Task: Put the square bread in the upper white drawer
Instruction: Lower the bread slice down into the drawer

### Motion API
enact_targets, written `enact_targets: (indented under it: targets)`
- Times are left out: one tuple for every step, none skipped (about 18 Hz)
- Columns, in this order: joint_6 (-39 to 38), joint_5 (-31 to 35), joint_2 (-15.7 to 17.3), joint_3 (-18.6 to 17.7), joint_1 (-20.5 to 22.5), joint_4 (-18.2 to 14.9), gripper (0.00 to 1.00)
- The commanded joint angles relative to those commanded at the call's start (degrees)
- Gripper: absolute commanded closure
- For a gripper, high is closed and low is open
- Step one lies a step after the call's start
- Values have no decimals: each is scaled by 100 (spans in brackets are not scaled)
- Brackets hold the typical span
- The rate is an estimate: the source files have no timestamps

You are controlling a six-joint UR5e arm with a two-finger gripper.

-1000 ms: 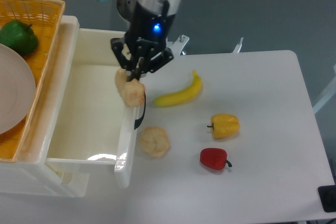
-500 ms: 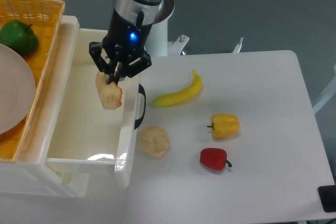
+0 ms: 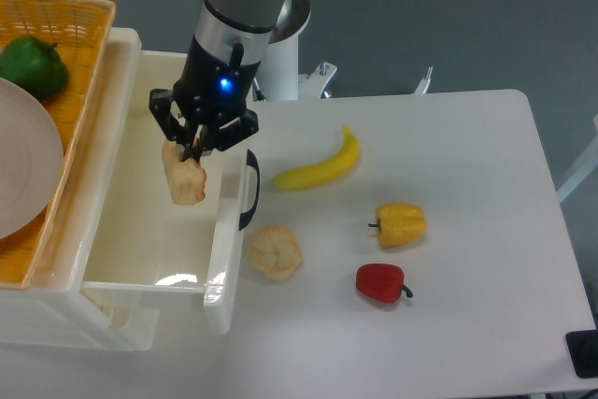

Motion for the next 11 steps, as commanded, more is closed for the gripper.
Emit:
enact_targets:
  targets:
    - [0, 0, -17, 0, -26, 0, 79]
    - [0, 9, -44, 0, -35, 0, 77]
    - [0, 9, -44, 0, -44, 0, 76]
    - [0, 17, -53, -26, -53, 9, 72]
    - [0, 18, -62, -44, -70, 17, 72]
    - [0, 26, -79, -35, -123, 18, 72]
    - [0, 26, -105, -35, -132, 18, 72]
    - [0, 26, -123, -35, -158, 18, 72]
    - [0, 35, -141, -44, -158, 18, 72]
    - [0, 35, -167, -44, -158, 18, 72]
    - [9, 35, -184, -44, -167, 18, 72]
